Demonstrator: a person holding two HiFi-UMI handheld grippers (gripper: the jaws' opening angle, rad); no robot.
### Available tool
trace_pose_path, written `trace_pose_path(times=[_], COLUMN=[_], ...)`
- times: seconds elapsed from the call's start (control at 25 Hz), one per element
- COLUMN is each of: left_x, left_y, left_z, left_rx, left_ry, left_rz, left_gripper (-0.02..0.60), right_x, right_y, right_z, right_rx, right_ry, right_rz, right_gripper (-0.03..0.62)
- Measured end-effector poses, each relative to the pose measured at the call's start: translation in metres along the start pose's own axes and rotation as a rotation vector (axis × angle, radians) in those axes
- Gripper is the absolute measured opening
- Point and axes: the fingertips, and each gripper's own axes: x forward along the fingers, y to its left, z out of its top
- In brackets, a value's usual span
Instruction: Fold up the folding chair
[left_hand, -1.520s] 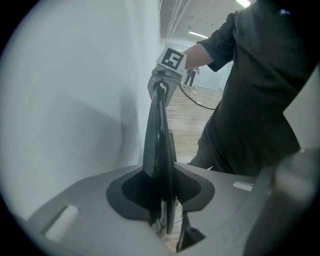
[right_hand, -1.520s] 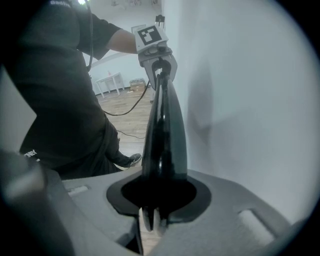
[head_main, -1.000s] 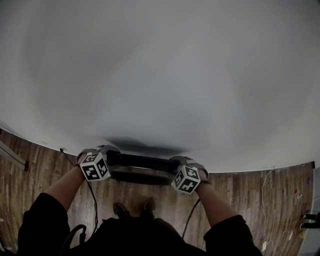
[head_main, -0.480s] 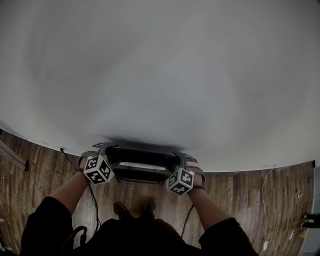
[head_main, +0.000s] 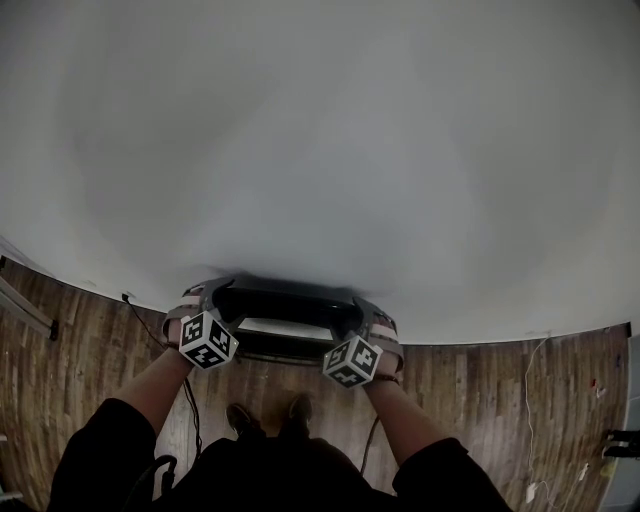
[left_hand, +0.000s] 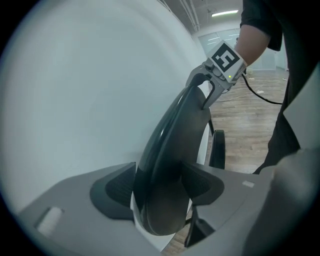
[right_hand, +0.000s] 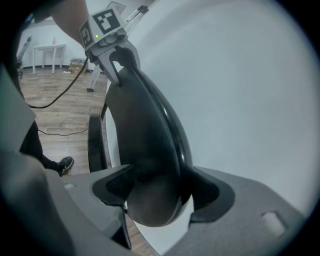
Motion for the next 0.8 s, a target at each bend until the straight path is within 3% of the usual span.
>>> trace_pose_path(times=[0.8], left_x=[0.016], left_y=[0.029], left_z=[-0.003], left_rx=[-0.069], left_ry=[0.061], left_rz=[0.167], left_gripper=[0.311], right_x=[0.023], right_y=[-0.023], right_z=[0.007], right_rx=[0.092], right_ry=[0.095], right_rz=[-0.124], right_gripper=[0.35])
